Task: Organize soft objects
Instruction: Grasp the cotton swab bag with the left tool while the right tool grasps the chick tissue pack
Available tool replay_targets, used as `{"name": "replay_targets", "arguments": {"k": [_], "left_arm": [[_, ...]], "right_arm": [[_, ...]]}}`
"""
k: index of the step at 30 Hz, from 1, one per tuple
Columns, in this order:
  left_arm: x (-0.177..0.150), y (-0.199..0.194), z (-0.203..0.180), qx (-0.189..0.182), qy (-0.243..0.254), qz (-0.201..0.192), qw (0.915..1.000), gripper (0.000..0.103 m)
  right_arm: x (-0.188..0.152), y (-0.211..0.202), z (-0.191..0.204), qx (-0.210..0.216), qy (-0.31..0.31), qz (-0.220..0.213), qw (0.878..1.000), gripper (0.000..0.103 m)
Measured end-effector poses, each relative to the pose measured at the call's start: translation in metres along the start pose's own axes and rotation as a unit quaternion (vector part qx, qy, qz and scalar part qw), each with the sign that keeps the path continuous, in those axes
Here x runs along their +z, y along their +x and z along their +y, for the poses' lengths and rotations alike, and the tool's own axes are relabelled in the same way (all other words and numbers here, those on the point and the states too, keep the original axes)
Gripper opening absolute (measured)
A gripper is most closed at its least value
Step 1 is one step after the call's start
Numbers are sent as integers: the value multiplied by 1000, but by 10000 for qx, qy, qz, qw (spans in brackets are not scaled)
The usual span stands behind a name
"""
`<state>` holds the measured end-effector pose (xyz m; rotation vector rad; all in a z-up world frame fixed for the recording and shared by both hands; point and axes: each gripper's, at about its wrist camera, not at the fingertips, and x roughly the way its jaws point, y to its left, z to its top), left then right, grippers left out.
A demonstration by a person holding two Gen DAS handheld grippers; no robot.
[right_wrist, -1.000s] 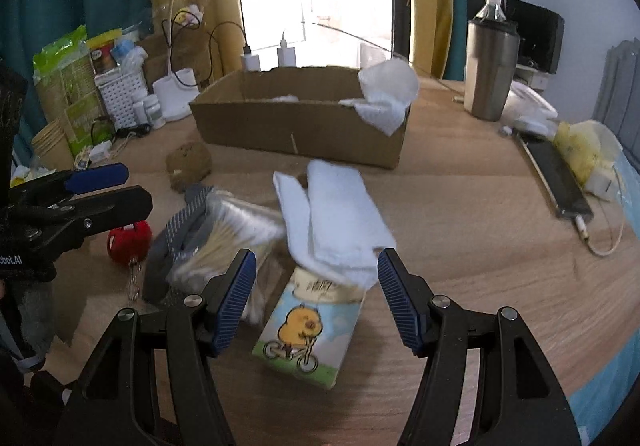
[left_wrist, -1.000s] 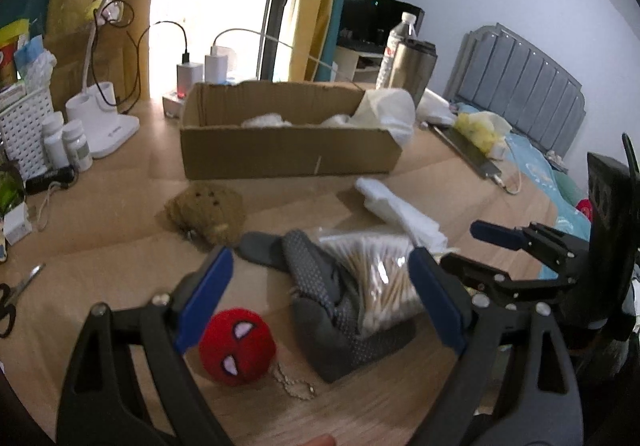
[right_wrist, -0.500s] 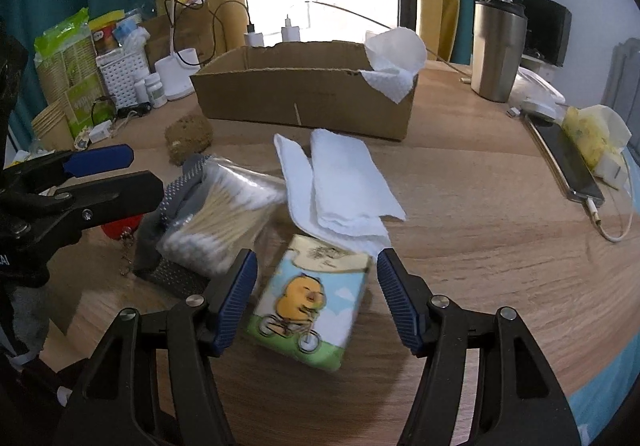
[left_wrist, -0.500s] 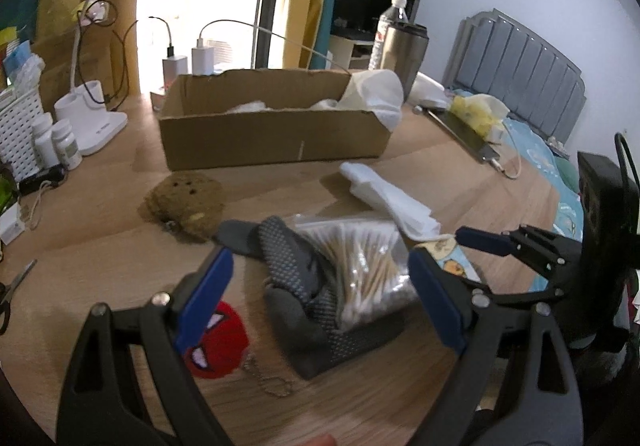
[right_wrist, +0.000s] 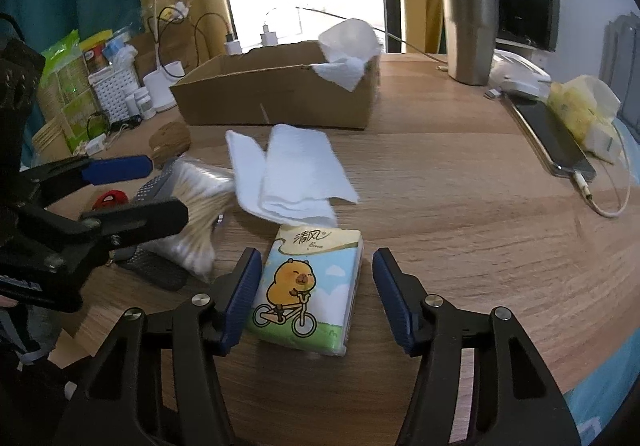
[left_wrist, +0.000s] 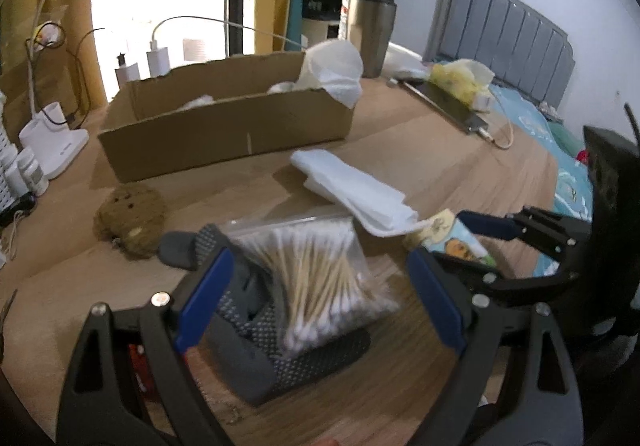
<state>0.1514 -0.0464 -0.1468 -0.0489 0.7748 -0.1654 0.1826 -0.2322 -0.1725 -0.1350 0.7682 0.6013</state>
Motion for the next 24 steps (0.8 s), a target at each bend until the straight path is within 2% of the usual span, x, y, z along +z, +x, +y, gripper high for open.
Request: {"name": "replay_targets", "arguments": {"k": [6,8,14,24], "left_arm": [[0,20,-10,86,177,259,9995,89],[-1,23,-13,73,206,311,9993,78],[-4,33,-15,158,344,505,9980,57],[-4,26,-14,55,373,452,9983,47]], "right_arm": [[-1,-3,-15,22,153,-33,9999,61],[-1,-3,-15,15,120,-44,9999,61],[-4,2,-10,6,-19,-2,10000,61],[-1,-2,-9,-33,-76,-68,9999,55]]}}
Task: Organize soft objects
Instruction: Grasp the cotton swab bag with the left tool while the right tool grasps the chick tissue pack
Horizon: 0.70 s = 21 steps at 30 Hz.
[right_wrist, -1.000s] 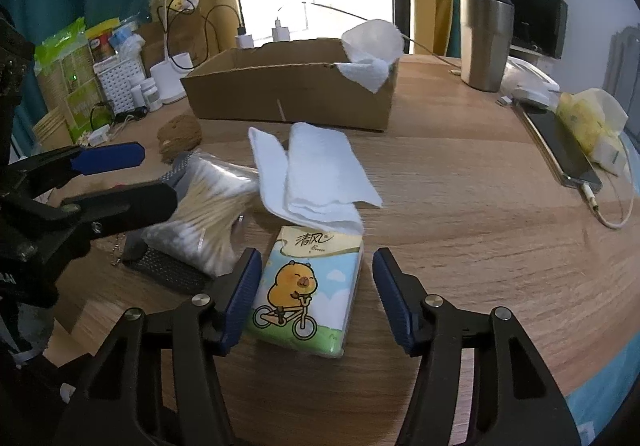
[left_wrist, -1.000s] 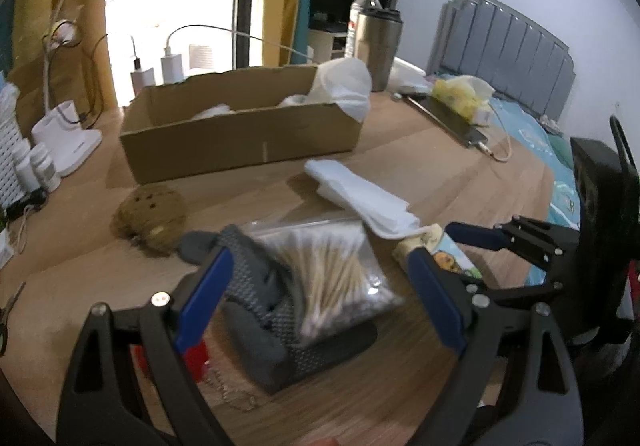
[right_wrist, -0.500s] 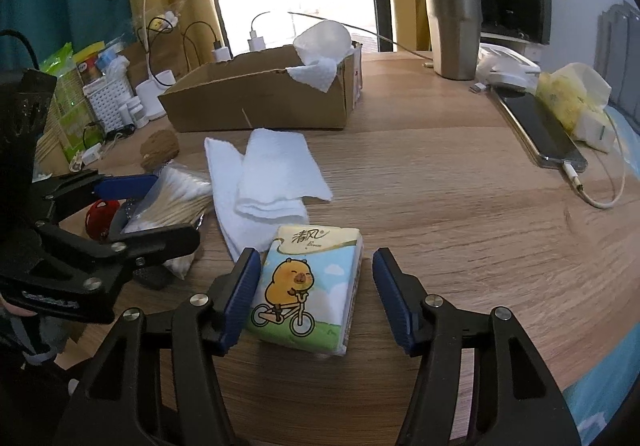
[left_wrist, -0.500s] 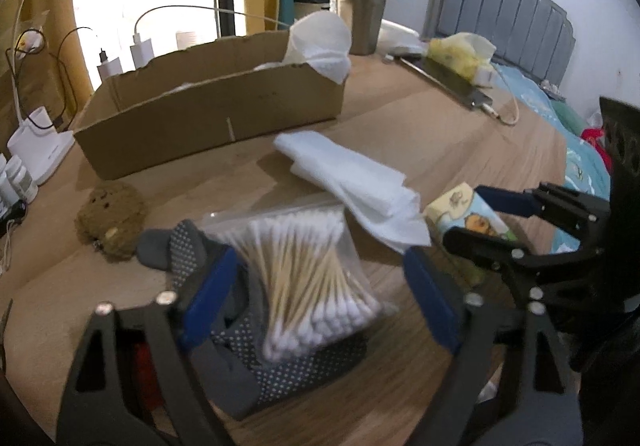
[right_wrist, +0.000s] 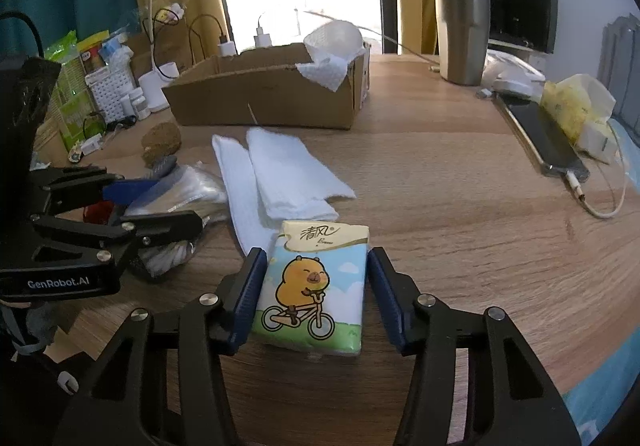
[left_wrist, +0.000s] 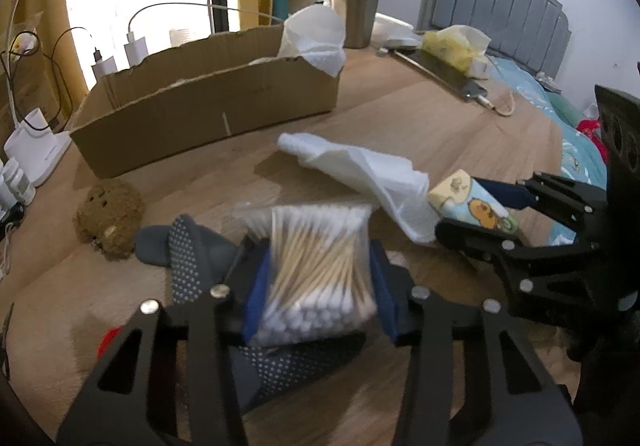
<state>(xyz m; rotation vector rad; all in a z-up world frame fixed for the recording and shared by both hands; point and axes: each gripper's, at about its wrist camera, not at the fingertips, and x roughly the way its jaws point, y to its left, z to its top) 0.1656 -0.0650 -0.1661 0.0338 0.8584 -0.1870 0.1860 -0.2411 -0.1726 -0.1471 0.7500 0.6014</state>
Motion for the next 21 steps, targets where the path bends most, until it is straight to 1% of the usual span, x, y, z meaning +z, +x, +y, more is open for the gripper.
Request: {"name": "replay_targets", "arguments": {"k": [5,11,16,21], "left_arm": [[0,-9,0,-101,5,-97,9999,47],[3,-26,8,-171,-47,-301,9994,47],[5,-38,17,-178,-109,-449,9988,46],[7,-49,26,-126,-125,-600,9980,46]], "right_arm": [[7,-8,3,-50,-45,-65,10000,55],[15,-15,9,-73,-125,-138,9998,55],[21,-16,17,-74,-221,-151,9996,55],[24,-11,26,7,-281,-74,9996,55]]}}
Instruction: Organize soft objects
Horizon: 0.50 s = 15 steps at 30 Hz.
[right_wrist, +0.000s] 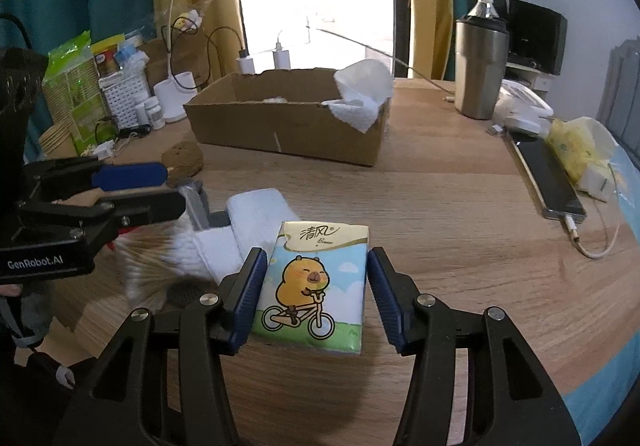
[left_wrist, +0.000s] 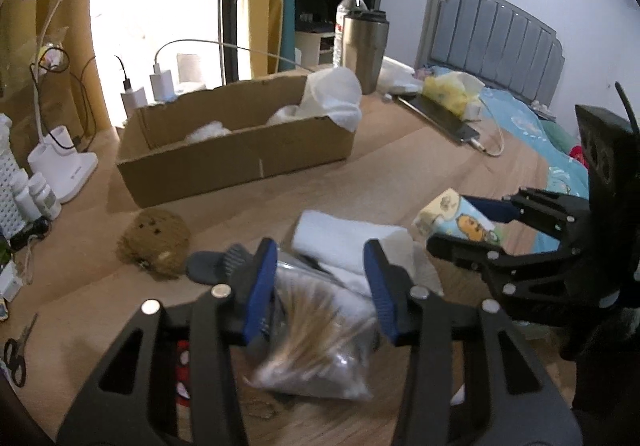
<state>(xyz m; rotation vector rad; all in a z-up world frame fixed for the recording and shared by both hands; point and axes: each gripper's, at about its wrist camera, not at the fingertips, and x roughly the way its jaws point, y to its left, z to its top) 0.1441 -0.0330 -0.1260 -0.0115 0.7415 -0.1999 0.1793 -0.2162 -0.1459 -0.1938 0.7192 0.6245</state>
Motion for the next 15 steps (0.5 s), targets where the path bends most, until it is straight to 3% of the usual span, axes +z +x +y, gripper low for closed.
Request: {"name": "replay_targets", "arguments": {"k": [8,15], "left_arm": [[-11,9,7,-35,8,237,9997,48],[-23,19,0,-114,141,507,9986,54]], "right_arm": [[-1,16,13,253,6,121,9996,55],[-10,39,7,154,74,370,9992,53]]}}
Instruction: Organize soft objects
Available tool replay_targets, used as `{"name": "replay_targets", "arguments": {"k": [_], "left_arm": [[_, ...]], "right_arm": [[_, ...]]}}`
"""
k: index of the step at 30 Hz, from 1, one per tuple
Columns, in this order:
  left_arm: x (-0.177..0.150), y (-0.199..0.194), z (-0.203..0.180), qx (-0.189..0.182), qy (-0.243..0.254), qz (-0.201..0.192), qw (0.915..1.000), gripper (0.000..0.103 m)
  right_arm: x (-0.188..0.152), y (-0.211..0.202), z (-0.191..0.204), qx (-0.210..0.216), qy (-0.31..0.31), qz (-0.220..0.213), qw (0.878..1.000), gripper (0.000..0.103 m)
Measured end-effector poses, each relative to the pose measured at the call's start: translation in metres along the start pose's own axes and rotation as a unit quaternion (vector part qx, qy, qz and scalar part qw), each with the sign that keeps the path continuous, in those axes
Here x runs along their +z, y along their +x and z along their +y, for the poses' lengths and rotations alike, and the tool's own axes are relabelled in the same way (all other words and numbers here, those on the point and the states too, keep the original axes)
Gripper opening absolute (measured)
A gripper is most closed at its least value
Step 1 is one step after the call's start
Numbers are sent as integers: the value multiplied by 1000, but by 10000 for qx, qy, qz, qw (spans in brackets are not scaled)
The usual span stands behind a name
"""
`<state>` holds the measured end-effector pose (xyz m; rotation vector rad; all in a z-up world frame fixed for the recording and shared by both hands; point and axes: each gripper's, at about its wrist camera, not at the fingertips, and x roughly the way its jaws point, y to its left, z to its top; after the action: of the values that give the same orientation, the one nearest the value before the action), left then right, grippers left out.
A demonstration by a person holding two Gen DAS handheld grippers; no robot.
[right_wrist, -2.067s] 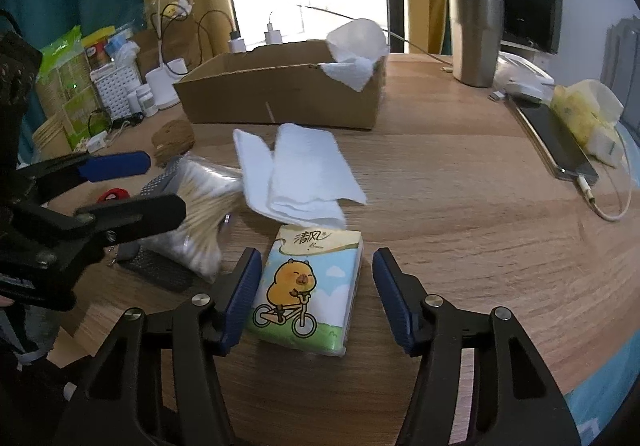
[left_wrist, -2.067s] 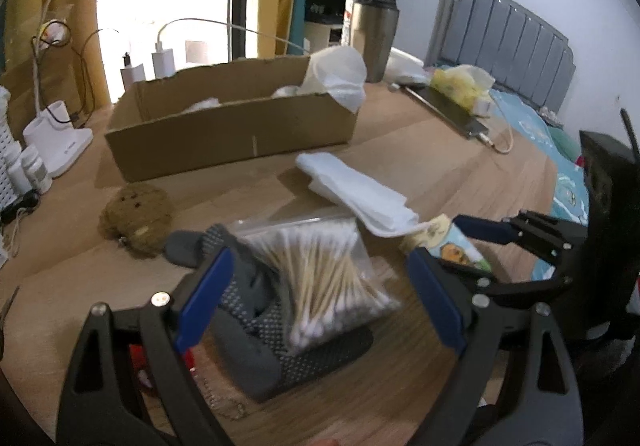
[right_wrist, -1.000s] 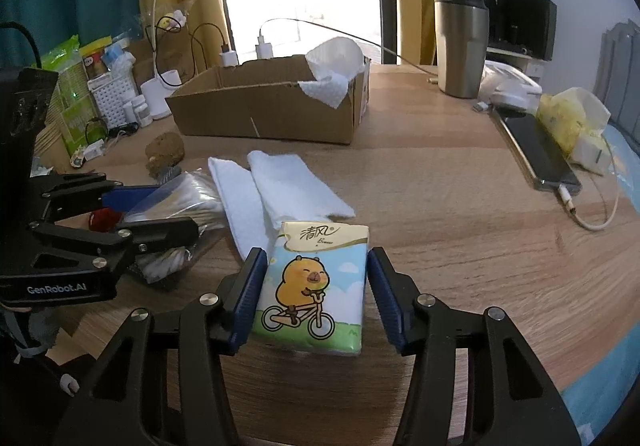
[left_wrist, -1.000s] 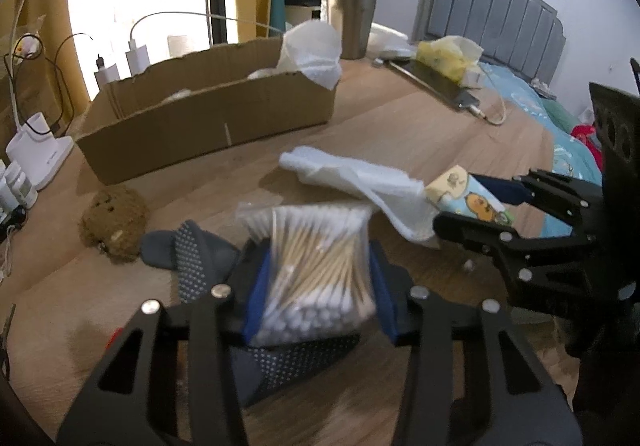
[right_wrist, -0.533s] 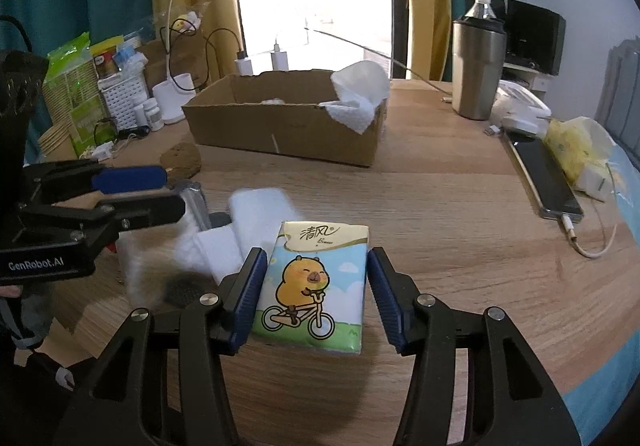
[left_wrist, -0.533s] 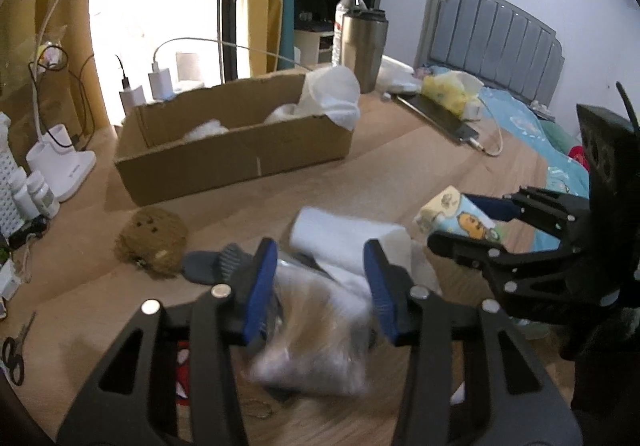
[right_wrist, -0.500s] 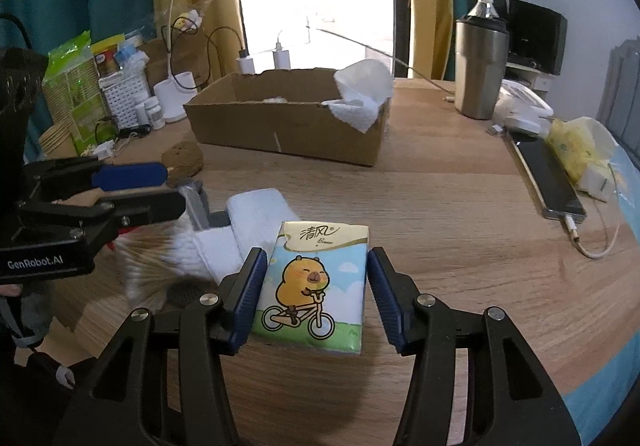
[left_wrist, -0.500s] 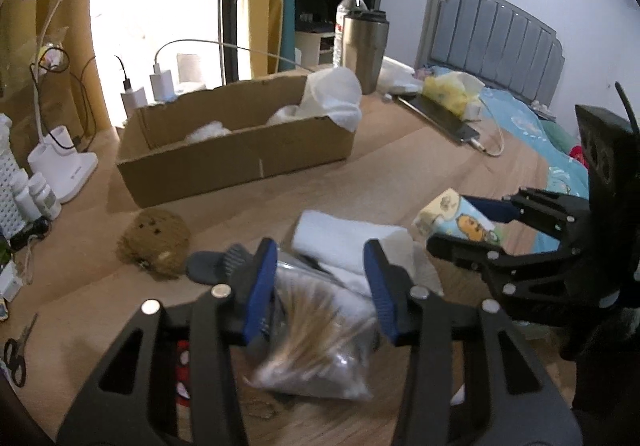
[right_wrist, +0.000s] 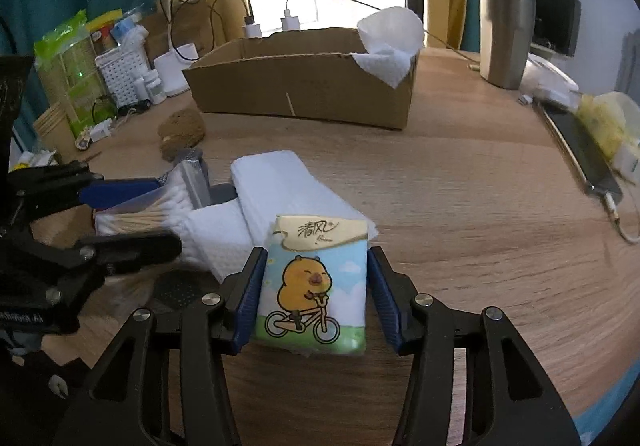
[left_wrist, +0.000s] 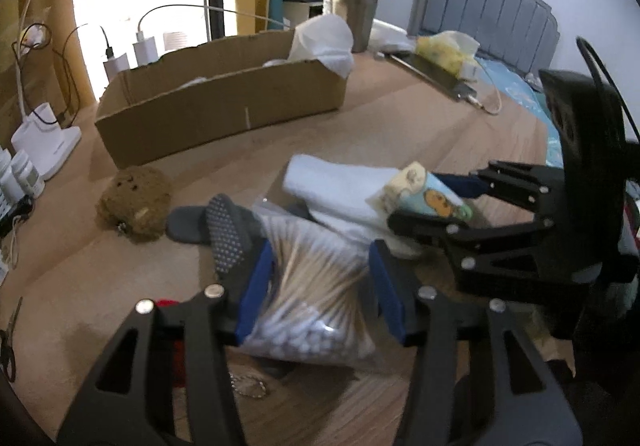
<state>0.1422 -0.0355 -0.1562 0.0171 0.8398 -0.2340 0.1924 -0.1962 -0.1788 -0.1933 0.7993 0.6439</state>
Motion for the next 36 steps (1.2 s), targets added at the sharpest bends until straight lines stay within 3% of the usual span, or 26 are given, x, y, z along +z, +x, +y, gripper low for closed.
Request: {"name": "replay_targets", "arguments": {"k": [10,13,18,20,22,25,36], "left_arm": [[-3,7,-8,131,345,224,9991,59],[-5,7,-11,141,465,290,9984,72],[-12,6,-14,111,688,371,9969,72],[-14,4,-11,47,642,283,9975,68],[-14,4,-6,3,546,245,9982,52],[-14,2,-3,66,488,199,9986,43],[-11,-23,8,-56,354,-165,9992,41]], "right_arm": [[-3,-2,-16,-375,33,-40,9993,52],[-3,-1,-14,-438,8,-59,9990,51],[-4,-1,-12,-508,-46,-69,9987,51],[-3,0,-11,-522,-52,-56,9986,50],[-3,0,-10,-528,-52,-40,9986,50],[-2,0,-10,-536,-51,-15,9985,50],[0,2,-9,-568,-56,57,9984,50]]}}
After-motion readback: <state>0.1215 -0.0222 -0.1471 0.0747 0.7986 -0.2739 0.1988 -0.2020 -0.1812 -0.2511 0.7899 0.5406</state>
